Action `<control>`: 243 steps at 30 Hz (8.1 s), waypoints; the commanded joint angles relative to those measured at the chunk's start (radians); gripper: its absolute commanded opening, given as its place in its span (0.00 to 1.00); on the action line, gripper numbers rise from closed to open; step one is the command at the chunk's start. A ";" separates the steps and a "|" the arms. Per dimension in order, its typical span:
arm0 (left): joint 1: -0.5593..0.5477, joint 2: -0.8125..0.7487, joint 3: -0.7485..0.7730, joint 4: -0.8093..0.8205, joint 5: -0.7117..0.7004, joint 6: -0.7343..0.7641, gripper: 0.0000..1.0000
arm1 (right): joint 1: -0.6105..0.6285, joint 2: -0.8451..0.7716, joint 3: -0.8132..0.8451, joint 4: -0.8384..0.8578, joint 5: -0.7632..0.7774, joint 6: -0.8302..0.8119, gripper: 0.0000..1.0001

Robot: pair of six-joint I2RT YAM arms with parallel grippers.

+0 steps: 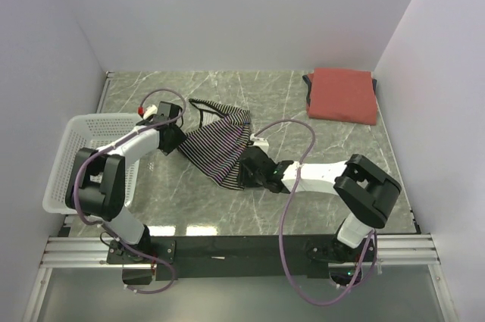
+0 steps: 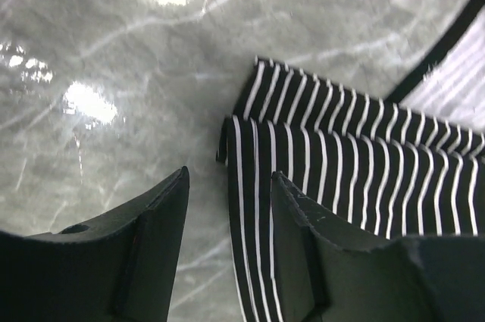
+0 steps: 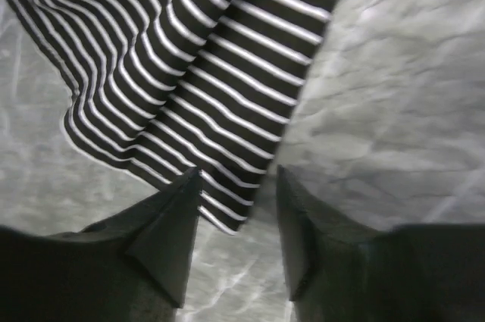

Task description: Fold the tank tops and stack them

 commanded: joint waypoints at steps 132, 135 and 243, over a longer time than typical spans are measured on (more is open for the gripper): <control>-0.143 -0.415 -0.163 0.121 0.225 -0.019 0.36 | -0.379 -0.672 -0.187 -0.227 -0.168 -0.040 0.60; -0.102 -0.154 -0.010 0.147 0.247 0.007 0.31 | -0.222 -0.608 -0.149 -0.197 -0.120 0.007 0.53; -0.077 0.460 0.742 -0.131 -0.052 0.116 0.01 | 0.042 -0.083 0.037 0.137 -0.483 0.061 0.00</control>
